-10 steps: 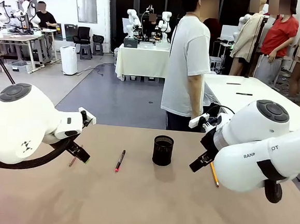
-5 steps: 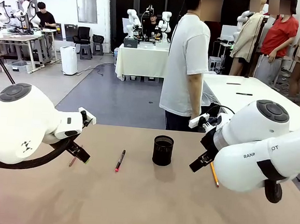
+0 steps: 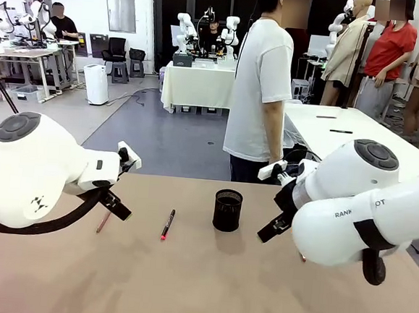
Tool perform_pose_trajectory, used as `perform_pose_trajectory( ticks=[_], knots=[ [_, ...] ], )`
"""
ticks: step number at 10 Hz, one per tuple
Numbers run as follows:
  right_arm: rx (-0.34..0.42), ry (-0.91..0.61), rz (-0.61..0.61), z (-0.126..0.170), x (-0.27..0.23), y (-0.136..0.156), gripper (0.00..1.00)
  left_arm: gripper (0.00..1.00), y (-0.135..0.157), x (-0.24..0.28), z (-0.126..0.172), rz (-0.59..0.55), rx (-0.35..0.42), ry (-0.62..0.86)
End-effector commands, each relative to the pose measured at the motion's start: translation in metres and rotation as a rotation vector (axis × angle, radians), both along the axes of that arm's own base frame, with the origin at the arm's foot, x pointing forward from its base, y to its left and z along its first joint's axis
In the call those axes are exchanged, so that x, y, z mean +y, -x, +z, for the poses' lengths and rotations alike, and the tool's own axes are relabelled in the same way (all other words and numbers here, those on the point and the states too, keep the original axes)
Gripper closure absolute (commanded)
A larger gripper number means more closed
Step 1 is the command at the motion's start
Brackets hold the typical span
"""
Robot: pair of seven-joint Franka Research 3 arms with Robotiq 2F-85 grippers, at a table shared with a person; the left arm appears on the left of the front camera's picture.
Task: Place the pens into the pen holder.
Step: Pick up a writing instrument from the table and place it into the Pen holder.
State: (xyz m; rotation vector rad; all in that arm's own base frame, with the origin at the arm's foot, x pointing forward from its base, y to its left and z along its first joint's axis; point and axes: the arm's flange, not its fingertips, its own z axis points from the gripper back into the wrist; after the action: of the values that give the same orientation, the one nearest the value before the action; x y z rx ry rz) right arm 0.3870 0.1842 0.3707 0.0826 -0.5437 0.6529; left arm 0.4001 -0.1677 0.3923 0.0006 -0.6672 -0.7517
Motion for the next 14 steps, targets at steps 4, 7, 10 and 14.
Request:
perform_pose_trajectory(
  ticks=[4, 7, 10, 14],
  knots=[
    [0.123, -0.174, 0.054, 0.037, 0.006, -0.025, 0.00, 0.00, 0.057, 0.019, 0.012, -0.259, -0.206, 0.034],
    [0.178, -0.238, 0.080, 0.077, -0.008, -0.046, 0.00, 0.00, 0.085, 0.037, 0.014, -0.457, -0.294, 0.046],
    [0.039, -0.251, 0.059, 0.089, -0.029, -0.060, 0.00, 0.00, 0.020, -0.034, 0.058, -0.420, -0.289, 0.037],
    [0.149, -0.236, 0.043, 0.095, -0.016, -0.050, 0.00, 0.00, 0.020, -0.034, 0.058, -0.420, -0.289, 0.037]
  ],
)
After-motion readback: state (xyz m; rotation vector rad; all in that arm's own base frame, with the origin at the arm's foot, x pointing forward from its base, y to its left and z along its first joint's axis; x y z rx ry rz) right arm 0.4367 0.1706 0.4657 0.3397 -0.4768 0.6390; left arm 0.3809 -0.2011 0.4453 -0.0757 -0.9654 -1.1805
